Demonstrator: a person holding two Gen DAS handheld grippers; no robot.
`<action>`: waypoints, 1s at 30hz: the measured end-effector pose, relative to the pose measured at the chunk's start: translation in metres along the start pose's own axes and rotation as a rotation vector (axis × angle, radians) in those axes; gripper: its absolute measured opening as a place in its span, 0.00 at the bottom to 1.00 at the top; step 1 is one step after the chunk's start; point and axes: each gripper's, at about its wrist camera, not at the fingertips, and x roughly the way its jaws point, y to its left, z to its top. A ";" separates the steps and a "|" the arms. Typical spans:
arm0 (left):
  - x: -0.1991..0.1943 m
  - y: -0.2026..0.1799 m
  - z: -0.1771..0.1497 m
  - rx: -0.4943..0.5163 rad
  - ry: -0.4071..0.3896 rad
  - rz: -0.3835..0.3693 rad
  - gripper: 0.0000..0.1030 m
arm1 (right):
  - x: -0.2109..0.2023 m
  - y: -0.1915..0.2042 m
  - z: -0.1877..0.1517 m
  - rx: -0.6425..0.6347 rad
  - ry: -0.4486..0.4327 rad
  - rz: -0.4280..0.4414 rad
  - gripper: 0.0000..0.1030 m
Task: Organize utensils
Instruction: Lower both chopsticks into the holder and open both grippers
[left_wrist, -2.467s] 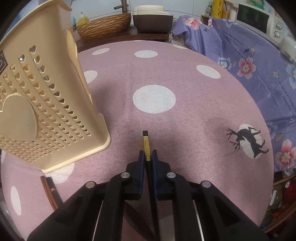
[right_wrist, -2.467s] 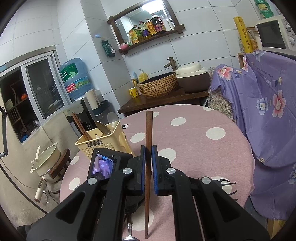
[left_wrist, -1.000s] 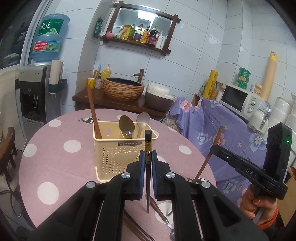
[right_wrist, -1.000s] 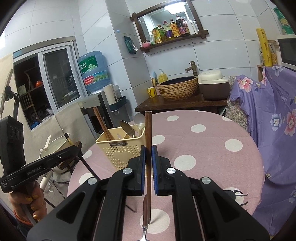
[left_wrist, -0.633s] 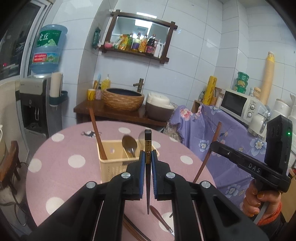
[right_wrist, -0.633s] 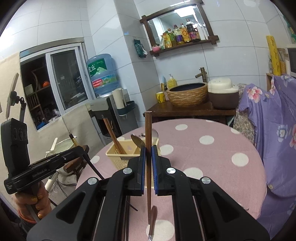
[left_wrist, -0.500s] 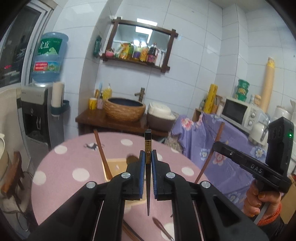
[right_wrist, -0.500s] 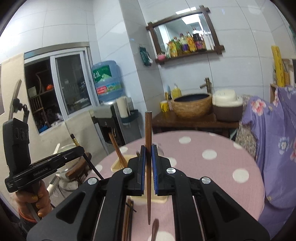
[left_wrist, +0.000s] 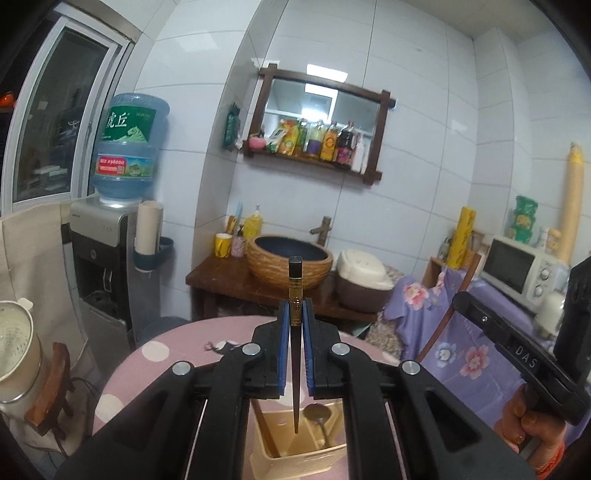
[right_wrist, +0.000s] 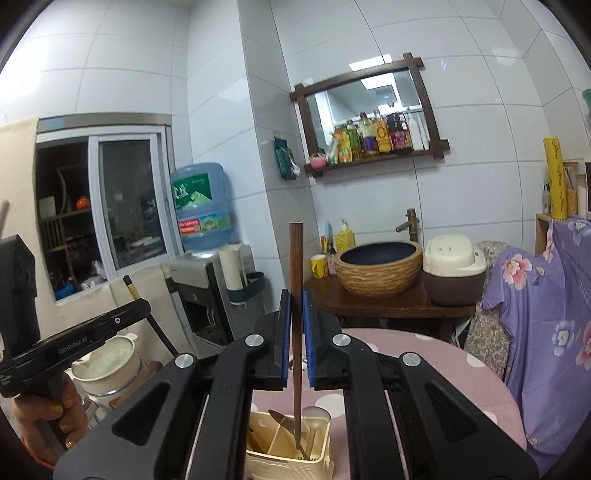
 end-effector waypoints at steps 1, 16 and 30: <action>0.006 0.001 -0.007 -0.003 0.015 0.004 0.08 | 0.006 -0.002 -0.005 0.004 0.016 -0.004 0.07; 0.046 0.012 -0.079 -0.027 0.176 0.027 0.08 | 0.041 -0.011 -0.076 0.019 0.150 -0.021 0.07; 0.039 0.015 -0.088 -0.036 0.172 0.037 0.47 | 0.037 -0.013 -0.096 -0.002 0.158 -0.040 0.09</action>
